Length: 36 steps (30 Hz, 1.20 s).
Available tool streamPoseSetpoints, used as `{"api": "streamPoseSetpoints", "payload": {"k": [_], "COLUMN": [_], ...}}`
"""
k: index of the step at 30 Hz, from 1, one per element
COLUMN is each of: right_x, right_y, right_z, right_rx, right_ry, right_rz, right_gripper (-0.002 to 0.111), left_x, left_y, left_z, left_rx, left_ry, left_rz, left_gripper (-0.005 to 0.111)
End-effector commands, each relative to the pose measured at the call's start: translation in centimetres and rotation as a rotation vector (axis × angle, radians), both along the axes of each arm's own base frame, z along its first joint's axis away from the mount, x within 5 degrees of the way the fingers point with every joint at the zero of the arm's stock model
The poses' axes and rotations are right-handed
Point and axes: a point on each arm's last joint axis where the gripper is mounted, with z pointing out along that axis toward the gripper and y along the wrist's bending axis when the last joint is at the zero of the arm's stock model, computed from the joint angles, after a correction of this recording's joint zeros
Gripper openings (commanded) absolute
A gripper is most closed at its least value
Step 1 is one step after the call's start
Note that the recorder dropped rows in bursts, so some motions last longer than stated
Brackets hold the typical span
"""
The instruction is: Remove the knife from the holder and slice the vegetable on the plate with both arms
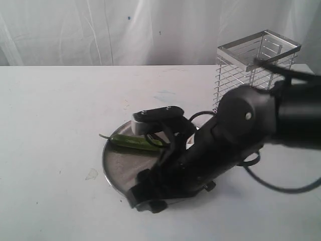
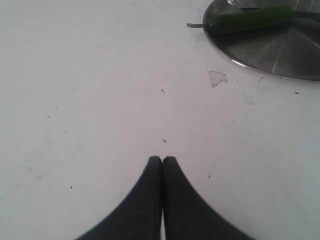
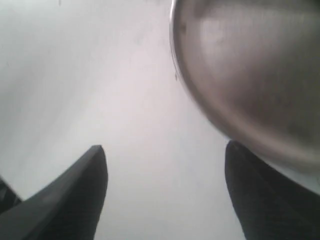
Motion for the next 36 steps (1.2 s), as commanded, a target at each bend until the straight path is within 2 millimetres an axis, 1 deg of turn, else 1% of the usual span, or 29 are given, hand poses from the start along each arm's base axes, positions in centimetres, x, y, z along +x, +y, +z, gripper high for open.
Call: {"api": "streamPoseSetpoints", "payload": {"k": [1, 2, 3, 4, 5, 6, 8, 10, 11, 15, 19, 21, 24, 31, 36], "right_x": [2.1, 2.8, 4.7, 5.6, 7.0, 7.5, 8.3, 8.9, 9.4, 11.4, 13.4, 14.1, 14.8, 15.4, 15.5], "right_y": [-4.6, -5.1, -6.4, -6.9, -7.4, -7.4, -7.1, -6.8, -6.7, -6.6, -7.2, -7.7, -8.4, -8.3, -8.2], "right_z": [1.5, 1.8, 2.6, 2.9, 3.2, 3.2, 2.7, 1.8, 1.3, 0.1, -0.6, -0.9, -1.6, -4.5, -5.4], "right_rx": [-0.121, -0.112, -0.067, -0.039, 0.022, 0.054, 0.125, 0.158, 0.163, 0.131, 0.069, 0.013, -0.059, -0.081, -0.085], "right_ry": [0.19, 0.183, 0.172, 0.173, 0.197, 0.217, 0.289, 0.368, 0.378, 0.353, 0.227, 0.162, 0.125, 0.196, 0.225], "right_rz": [0.018, -0.013, -0.101, -0.132, -0.157, -0.137, -0.02, 0.094, 0.121, 0.124, 0.066, 0.031, -0.023, -0.045, -0.044], "right_gripper": [0.063, 0.063, 0.063, 0.063, 0.063, 0.063, 0.063, 0.063, 0.063, 0.063, 0.063, 0.063, 0.063, 0.063, 0.063], "left_x": [-0.1, -0.1, -0.1, -0.1, -0.1, -0.1, -0.1, -0.1, -0.1, -0.1, -0.1, -0.1, -0.1, -0.1, -0.1], "left_y": [-0.1, -0.1, -0.1, -0.1, -0.1, -0.1, -0.1, -0.1, -0.1, -0.1, -0.1, -0.1, -0.1, -0.1, -0.1], "left_z": [-0.2, -0.2, -0.2, -0.2, -0.2, -0.2, -0.2, -0.2, -0.2, -0.2, -0.2, -0.2, -0.2, -0.2, -0.2], "left_rx": [-0.015, -0.015, -0.015, -0.015, -0.015, -0.015, -0.015, -0.015, -0.015, -0.015, -0.015, -0.015, -0.015, -0.015, -0.015], "left_ry": [0.01, 0.01, 0.01, 0.01, 0.01, 0.01, 0.01, 0.01, 0.01, 0.01, 0.01, 0.01, 0.01, 0.01, 0.01], "left_rz": [-0.004, -0.004, -0.004, -0.004, -0.004, -0.004, -0.004, -0.004, -0.004, -0.004, -0.004, -0.004, -0.004, -0.004, -0.004], "left_gripper": [0.0, 0.0, 0.0, 0.0, 0.0, 0.0, 0.0, 0.0, 0.0, 0.0, 0.0, 0.0, 0.0, 0.0, 0.0]}}
